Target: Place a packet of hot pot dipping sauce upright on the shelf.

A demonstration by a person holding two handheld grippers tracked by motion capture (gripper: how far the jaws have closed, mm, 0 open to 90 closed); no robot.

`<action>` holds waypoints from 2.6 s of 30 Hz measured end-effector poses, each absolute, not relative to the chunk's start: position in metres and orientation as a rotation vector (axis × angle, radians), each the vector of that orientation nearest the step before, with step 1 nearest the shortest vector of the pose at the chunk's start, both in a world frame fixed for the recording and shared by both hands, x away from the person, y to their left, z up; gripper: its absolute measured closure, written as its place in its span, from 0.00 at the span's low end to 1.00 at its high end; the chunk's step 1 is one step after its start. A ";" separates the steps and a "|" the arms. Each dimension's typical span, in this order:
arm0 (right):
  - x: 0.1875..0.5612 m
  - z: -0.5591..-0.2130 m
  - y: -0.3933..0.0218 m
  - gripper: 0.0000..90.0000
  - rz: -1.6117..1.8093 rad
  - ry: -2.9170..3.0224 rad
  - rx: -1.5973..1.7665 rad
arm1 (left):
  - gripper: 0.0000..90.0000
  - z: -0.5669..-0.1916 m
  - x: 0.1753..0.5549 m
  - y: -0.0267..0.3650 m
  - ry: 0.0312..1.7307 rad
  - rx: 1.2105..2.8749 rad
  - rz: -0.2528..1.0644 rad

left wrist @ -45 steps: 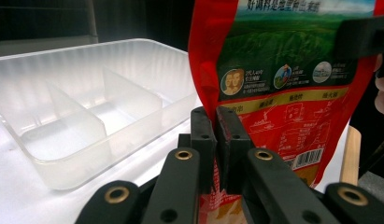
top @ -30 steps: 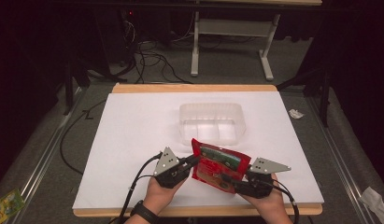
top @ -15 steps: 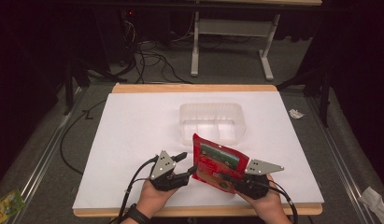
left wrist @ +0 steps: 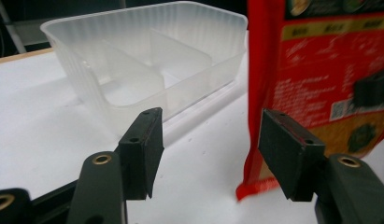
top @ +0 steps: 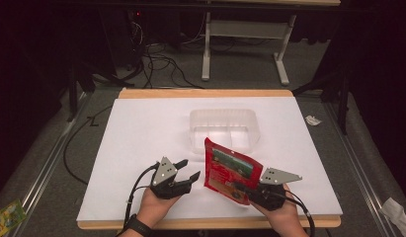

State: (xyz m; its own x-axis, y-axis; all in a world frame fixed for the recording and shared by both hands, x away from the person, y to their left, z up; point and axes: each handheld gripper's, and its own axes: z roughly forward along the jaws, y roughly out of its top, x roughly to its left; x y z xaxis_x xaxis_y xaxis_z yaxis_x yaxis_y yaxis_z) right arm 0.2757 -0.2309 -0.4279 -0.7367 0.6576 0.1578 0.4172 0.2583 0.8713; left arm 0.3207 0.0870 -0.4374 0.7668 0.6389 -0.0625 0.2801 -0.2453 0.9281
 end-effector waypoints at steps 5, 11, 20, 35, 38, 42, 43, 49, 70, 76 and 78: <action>0.274 -0.421 -0.238 0.98 1.498 2.240 1.019 | 0.44 -0.437 0.320 0.091 0.699 1.829 0.400; 0.275 -0.415 -0.252 0.97 1.497 2.174 1.046 | 0.40 -0.435 0.318 0.097 0.689 1.852 0.421; 0.277 -0.410 -0.280 0.97 1.476 2.074 1.112 | 0.31 -0.438 0.303 0.135 0.745 1.887 0.472; 0.281 -0.400 -0.321 0.97 1.452 1.904 1.218 | 0.30 -0.436 0.302 0.167 0.829 1.827 0.479; 0.281 -0.398 -0.323 0.98 1.453 1.887 1.233 | 0.30 -0.436 0.301 0.164 0.804 1.841 0.476; 0.283 -0.396 -0.324 0.98 1.448 1.870 1.244 | 0.30 -0.437 0.301 0.161 0.781 1.853 0.475; 0.283 -0.396 -0.323 0.98 1.448 1.867 1.246 | 0.30 -0.437 0.302 0.161 0.781 1.852 0.471; 0.284 -0.390 -0.320 0.97 1.477 1.837 1.257 | 0.30 -0.438 0.301 0.163 0.768 1.842 0.459; 0.324 -0.368 -0.288 0.97 1.491 1.810 1.264 | 0.30 -0.439 0.307 0.158 0.755 1.844 0.446; 0.338 -0.361 -0.291 0.97 1.495 1.753 1.302 | 0.31 -0.437 0.307 0.152 0.729 1.846 0.450; 0.344 -0.361 -0.291 0.97 1.492 1.740 1.311 | 0.31 -0.439 0.308 0.152 0.726 1.855 0.451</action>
